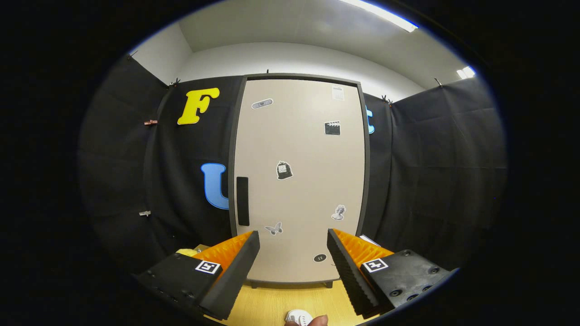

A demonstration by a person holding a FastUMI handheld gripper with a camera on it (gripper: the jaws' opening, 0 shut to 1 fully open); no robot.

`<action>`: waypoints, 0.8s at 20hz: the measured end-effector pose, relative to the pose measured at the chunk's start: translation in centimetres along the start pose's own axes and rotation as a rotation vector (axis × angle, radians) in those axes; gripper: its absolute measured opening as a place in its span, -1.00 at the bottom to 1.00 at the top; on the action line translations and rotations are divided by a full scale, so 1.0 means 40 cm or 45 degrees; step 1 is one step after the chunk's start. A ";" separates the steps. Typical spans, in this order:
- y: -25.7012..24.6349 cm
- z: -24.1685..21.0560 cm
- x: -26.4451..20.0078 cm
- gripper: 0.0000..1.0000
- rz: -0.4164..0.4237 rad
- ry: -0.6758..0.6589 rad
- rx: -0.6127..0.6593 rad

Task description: Open the shoe cabinet door, grab the shoes and put them into the shoe cabinet, then close the shoe cabinet door.

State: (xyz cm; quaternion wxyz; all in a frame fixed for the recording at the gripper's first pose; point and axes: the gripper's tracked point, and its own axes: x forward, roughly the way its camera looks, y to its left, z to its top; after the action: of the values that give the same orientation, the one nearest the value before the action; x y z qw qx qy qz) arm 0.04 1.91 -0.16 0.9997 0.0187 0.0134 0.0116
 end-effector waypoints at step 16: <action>0.094 0.037 0.025 0.95 0.068 -0.025 0.054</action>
State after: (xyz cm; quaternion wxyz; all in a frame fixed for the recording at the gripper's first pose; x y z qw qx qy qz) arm 1.00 5.64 1.42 0.9985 0.0405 0.0034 0.0378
